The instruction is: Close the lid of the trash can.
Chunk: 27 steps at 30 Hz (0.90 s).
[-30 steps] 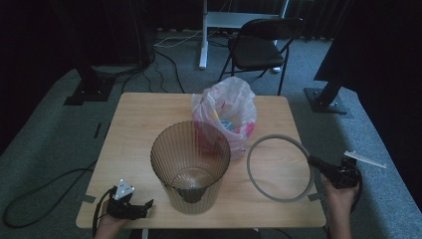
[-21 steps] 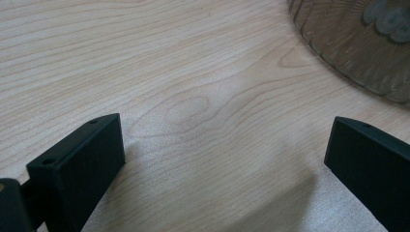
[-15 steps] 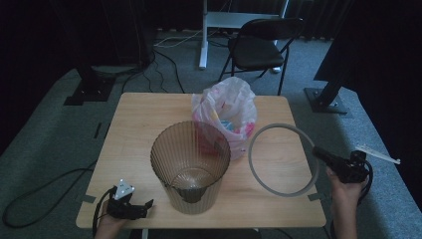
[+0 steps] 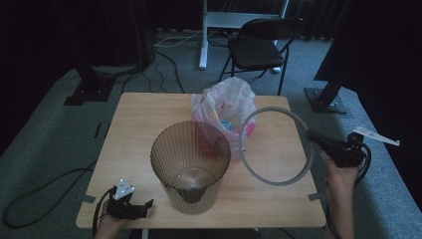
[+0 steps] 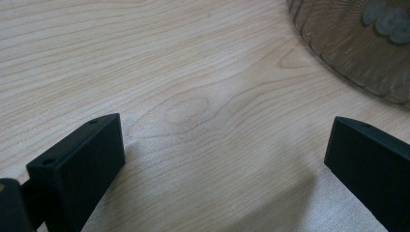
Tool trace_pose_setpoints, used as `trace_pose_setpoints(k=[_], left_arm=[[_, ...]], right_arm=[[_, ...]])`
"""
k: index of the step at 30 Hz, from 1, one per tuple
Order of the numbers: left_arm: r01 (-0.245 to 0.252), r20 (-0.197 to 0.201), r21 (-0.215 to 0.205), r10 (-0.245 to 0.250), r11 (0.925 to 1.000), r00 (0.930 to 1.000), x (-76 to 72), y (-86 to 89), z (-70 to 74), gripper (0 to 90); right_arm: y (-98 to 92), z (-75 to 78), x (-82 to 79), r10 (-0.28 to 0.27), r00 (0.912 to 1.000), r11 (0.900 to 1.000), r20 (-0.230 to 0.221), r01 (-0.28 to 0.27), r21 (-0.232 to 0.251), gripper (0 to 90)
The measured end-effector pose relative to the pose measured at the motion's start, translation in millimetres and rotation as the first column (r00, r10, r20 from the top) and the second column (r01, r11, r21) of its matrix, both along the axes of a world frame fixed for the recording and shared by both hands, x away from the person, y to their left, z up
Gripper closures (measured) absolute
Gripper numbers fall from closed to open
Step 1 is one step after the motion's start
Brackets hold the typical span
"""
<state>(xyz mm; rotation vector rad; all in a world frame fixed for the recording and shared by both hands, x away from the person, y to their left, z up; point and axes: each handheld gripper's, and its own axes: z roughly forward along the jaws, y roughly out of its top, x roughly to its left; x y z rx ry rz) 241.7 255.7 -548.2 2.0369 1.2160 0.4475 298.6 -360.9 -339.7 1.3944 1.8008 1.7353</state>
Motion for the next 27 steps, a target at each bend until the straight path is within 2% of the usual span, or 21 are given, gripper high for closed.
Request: trace_pose_setpoints(k=[6, 10, 13, 21, 27], left_arm=[[0.001, 0.000, -0.002, -0.001, 1.0000, 1.0000, -0.1, 0.2, 0.0, 0.8], [0.001, 0.000, -0.002, -0.001, 1.0000, 1.0000, -0.1, 0.3, -0.1, 0.8], [0.001, 0.000, -0.002, -0.001, 1.0000, 1.0000, -0.1, 0.5, 0.0, 0.8], [0.002, 0.000, -0.004, -0.002, 1.0000, 1.0000, -0.1, 0.7, 0.0, 0.8], [0.003, 0.000, -0.005, -0.003, 1.0000, 1.0000, -0.1, 0.9, 0.0, 0.8]], right_arm=[[24.2, 18.6, 11.6, 0.066, 0.9972, 0.998, 0.036, -0.065, -0.009, 83.7], [41.3, 28.8, 20.5, 0.113, 0.9922, 0.994, 0.053, -0.113, -0.007, 83.7], [56.2, 37.3, 25.8, 0.148, 0.9870, 0.989, 0.063, -0.147, -0.023, 83.8], [99.5, 52.4, 39.5, 0.244, 0.9666, 0.969, 0.077, -0.241, -0.047, 83.8], [134.6, 52.3, 50.6, 0.324, 0.9444, 0.946, 0.058, -0.321, -0.056, 83.7]])
